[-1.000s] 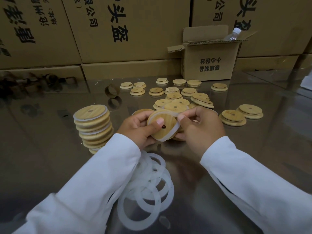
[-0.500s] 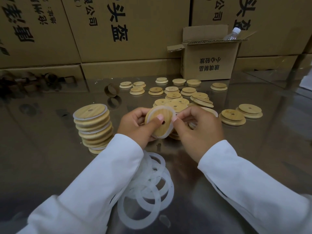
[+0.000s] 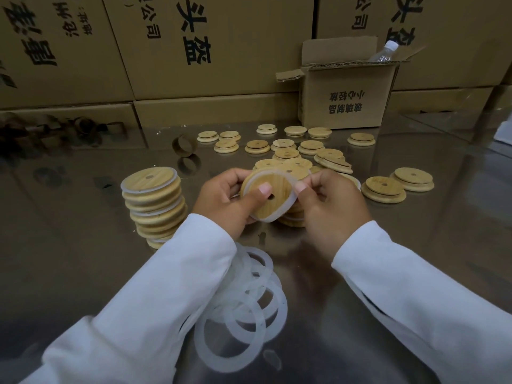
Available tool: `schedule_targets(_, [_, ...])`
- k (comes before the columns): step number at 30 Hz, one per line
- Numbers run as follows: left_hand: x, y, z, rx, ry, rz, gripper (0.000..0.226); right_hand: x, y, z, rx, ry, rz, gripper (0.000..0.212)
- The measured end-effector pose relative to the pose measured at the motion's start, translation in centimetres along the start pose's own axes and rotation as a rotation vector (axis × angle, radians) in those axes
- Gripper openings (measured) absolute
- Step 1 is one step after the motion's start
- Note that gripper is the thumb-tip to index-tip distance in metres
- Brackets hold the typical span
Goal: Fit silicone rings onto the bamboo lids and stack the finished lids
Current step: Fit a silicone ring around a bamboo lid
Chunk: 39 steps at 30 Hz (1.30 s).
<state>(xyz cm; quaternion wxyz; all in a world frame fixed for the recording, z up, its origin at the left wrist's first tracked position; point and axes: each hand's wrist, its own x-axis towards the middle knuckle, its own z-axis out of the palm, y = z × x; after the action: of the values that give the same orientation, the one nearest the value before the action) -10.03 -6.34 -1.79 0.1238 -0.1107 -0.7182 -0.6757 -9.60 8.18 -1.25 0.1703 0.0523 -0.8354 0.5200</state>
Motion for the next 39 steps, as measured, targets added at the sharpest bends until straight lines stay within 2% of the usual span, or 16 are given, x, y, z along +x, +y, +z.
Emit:
schedule_targets(7, [0.2, 0.4, 0.1, -0.284, -0.018, -0.148, 0.010, 0.1, -0.8, -0.3, 0.142, -0.034, 0.031, 0.014])
schedule_targets(11, [0.1, 0.5, 0.2, -0.271, -0.020, -0.154, 0.009, -0.2, -0.6, -0.5, 0.138, 0.000, -0.014, 0.015])
schedule_targets(16, [0.2, 0.4, 0.4, -0.363, 0.029, -0.213, 0.008, -0.7, -0.3, -0.1, 0.107, 0.041, -0.081, 0.015])
schedule_targets(19, [0.2, 0.4, 0.6, -0.362, 0.037, -0.211, 0.006, -1.0, -0.3, 0.2, 0.103, 0.057, -0.099, 0.018])
schedule_targets(24, [0.3, 0.1, 0.5, -0.309, 0.002, -0.210, 0.009, -1.0, 0.0, 0.1, 0.085, 0.121, -0.103, 0.011])
schedule_targets(29, [0.3, -0.2, 0.0, -0.160, -0.022, -0.162, 0.008, -0.8, 0.1, 0.2, 0.075, 0.067, -0.050, 0.011])
schedule_targets(34, [0.5, -0.1, -0.9, -0.118, -0.045, -0.114, 0.028, -0.3, -0.2, -0.3, 0.131, -0.055, 0.062, 0.011])
schedule_targets(39, [0.6, 0.1, -1.2, -0.096, -0.030, -0.082, 0.015, -0.2, -0.5, -0.5, 0.142, -0.084, 0.099, 0.011])
